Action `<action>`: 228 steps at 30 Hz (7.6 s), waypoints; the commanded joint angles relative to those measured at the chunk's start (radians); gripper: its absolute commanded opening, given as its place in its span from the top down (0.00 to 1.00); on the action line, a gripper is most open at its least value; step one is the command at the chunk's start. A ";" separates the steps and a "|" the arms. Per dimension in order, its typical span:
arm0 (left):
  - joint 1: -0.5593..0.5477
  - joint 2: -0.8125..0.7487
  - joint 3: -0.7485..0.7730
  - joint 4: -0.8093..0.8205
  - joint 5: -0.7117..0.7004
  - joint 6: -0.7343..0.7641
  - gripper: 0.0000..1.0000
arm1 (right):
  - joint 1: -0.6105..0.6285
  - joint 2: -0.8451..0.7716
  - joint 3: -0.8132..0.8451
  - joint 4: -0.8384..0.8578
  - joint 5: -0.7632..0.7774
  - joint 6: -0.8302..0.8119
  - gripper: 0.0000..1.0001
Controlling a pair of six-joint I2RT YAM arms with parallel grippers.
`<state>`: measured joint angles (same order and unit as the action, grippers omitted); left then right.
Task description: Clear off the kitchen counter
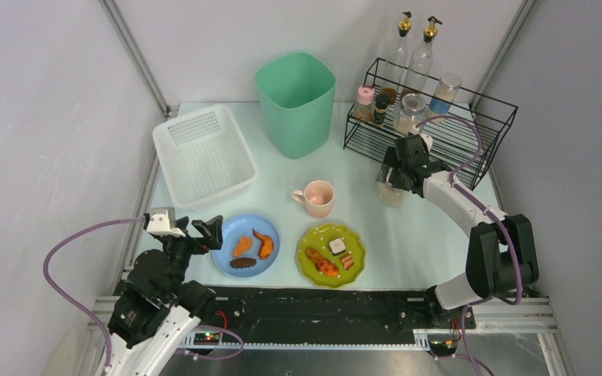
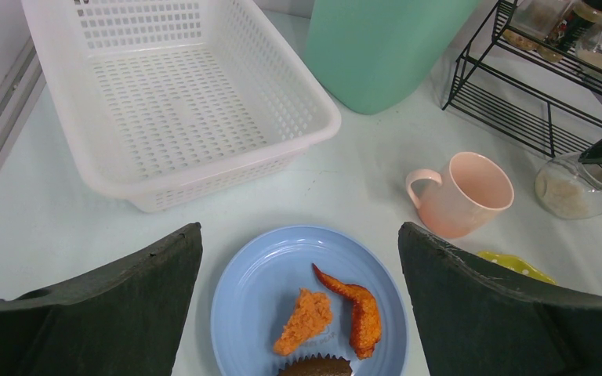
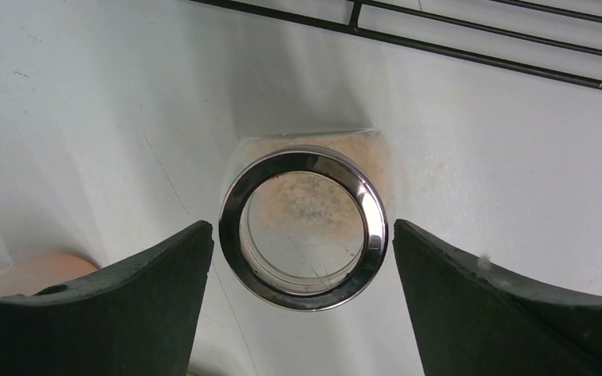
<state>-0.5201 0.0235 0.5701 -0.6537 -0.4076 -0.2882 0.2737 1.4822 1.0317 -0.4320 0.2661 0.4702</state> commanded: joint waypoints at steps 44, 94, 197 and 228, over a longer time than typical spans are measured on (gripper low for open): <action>0.010 0.009 -0.004 0.031 0.013 -0.008 0.02 | -0.188 -0.166 0.608 -0.246 0.043 -0.167 0.79; 0.009 0.014 -0.006 0.031 0.006 -0.009 0.02 | -0.361 0.194 0.777 -0.300 -0.050 -0.114 0.01; -0.112 1.628 0.582 0.290 0.507 -0.472 0.38 | 0.536 -0.830 -0.304 -0.278 0.028 0.179 0.05; -0.110 1.668 0.617 0.290 0.546 -0.455 1.00 | 0.552 -0.836 -0.305 -0.316 0.041 0.215 0.05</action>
<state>-0.6266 1.7069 1.1412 -0.3756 0.1120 -0.7452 0.8173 0.6487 0.7273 -0.7452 0.2810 0.6628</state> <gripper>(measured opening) 0.040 0.949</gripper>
